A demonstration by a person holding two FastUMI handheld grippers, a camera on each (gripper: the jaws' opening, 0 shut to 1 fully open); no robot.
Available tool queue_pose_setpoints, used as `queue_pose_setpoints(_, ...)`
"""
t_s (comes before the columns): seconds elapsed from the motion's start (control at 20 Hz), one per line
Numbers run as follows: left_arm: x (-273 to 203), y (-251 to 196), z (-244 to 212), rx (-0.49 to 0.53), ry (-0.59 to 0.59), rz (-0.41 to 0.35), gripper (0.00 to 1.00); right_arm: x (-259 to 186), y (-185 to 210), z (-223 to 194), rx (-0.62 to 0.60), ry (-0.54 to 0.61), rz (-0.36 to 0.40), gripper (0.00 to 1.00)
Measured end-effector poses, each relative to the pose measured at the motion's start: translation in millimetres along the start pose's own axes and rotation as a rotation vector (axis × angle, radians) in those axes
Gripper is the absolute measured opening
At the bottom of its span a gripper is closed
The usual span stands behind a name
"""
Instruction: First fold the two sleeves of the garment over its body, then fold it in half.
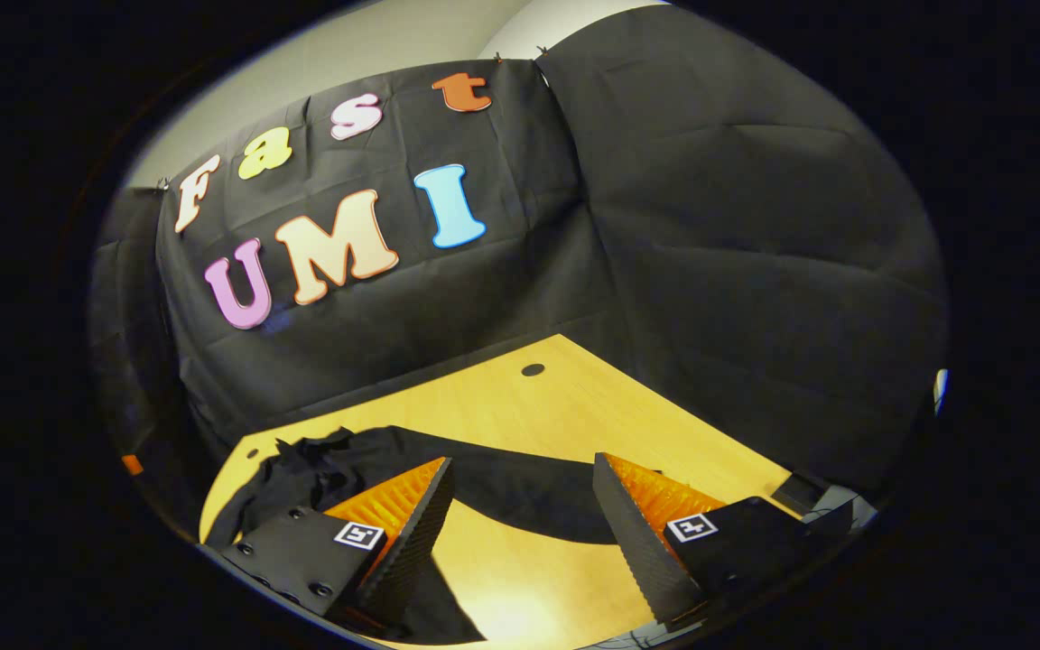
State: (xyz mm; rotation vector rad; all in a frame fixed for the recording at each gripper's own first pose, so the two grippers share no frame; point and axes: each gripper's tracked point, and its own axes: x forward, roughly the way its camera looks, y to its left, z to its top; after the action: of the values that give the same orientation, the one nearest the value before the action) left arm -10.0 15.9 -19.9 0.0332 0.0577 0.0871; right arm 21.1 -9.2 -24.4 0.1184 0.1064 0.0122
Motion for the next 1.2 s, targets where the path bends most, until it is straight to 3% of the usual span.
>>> queue_pose_setpoints(0.2,13.4,-27.2,-1.5,-0.012,0.002,-0.065,0.96,-29.8,55.5,36.5,0.11,-0.119,0.147,0.97)
queue_pose_setpoints(0.3,18.5,-43.0,-2.9,-0.036,0.003,-0.101,0.97,-39.9,64.4,48.3,0.148,-0.177,0.181,0.97)
queue_pose_setpoints(0.45,19.4,-54.0,-5.0,-0.056,0.0,-0.128,0.92,-36.5,33.3,46.7,0.132,-0.188,0.108,0.97)
queue_pose_setpoints(0.5,19.5,-50.4,-6.0,-0.054,0.001,-0.122,0.91,-32.7,16.4,42.2,0.125,-0.174,0.068,0.92)
queue_pose_setpoints(0.55,18.2,-44.2,-5.2,-0.052,-0.001,-0.108,0.91,-27.5,-1.7,37.2,0.125,-0.155,0.024,0.97)
queue_pose_setpoints(0.75,5.0,-0.1,-11.5,-0.034,0.004,-0.012,0.92,11.5,-68.7,6.6,0.136,-0.056,-0.107,0.97)
queue_pose_setpoints(0.95,-16.1,50.0,-22.2,-0.032,0.027,0.117,0.92,67.4,-96.8,-39.9,0.18,0.111,-0.138,0.98)
queue_pose_setpoints(1.2,-31.0,82.8,-25.2,-0.076,0.033,0.23,0.91,121.8,-108.5,-89.2,0.125,0.268,-0.172,0.98)
